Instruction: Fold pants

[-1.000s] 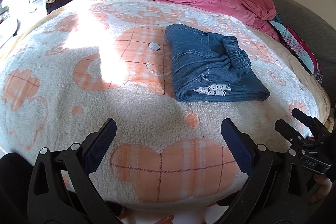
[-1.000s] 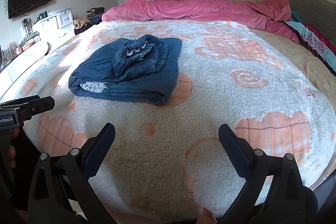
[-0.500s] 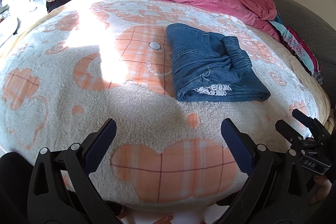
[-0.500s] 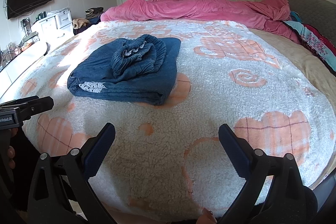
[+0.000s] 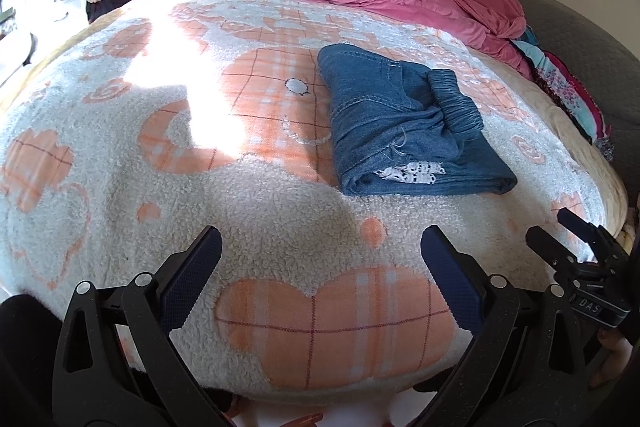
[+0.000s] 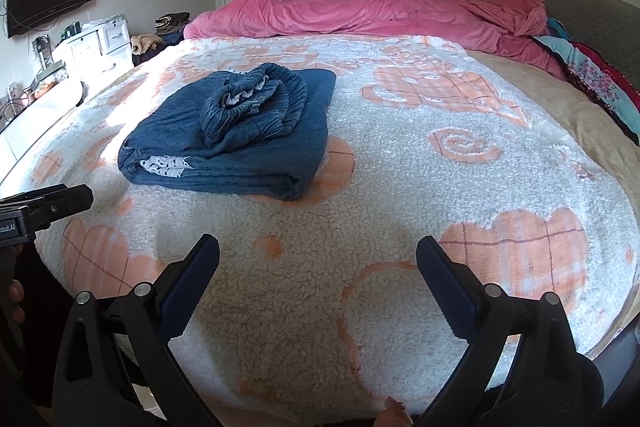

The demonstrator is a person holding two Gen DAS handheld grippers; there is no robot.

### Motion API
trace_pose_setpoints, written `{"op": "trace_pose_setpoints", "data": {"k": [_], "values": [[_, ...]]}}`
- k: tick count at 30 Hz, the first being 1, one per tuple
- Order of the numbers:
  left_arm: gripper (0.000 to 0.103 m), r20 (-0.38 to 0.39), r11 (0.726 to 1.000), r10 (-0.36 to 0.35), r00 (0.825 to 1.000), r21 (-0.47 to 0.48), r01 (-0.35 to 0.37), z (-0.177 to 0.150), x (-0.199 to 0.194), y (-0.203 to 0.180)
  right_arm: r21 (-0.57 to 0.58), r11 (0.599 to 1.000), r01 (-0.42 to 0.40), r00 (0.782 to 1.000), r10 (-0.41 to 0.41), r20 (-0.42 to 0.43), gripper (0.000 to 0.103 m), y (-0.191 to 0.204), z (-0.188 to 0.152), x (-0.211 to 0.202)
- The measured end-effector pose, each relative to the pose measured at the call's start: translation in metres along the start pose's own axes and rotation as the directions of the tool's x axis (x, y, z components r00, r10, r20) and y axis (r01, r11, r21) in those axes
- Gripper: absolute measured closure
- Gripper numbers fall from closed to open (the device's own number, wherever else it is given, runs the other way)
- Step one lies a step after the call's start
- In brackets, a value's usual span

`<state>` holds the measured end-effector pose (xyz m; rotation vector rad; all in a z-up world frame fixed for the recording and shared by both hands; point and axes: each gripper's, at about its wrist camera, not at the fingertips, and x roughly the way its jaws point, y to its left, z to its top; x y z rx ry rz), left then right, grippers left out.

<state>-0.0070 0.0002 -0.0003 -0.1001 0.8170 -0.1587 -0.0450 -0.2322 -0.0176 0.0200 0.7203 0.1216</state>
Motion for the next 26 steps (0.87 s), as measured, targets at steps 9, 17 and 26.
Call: {"op": "trace_pose_setpoints", "data": {"k": [9,17,26], "values": [[0.009,-0.030,0.997,0.083,0.996,0.007,-0.083,0.005,0.011,0.007,0.017,0.999,0.038,0.999,-0.037,-0.017,0.005,-0.013,0.011,0.004],[0.009,-0.006,0.991,0.115,0.993,-0.066,-0.115,0.035,0.011,0.056,0.081,0.979,0.189,0.981,-0.185,-0.058,0.005,-0.079,0.046,0.023],[0.009,-0.081,0.894,0.335,0.939,-0.288,-0.344,0.134,0.077,0.213,0.196,0.884,0.425,0.895,-0.377,-0.239,0.005,-0.255,0.110,0.105]]}}
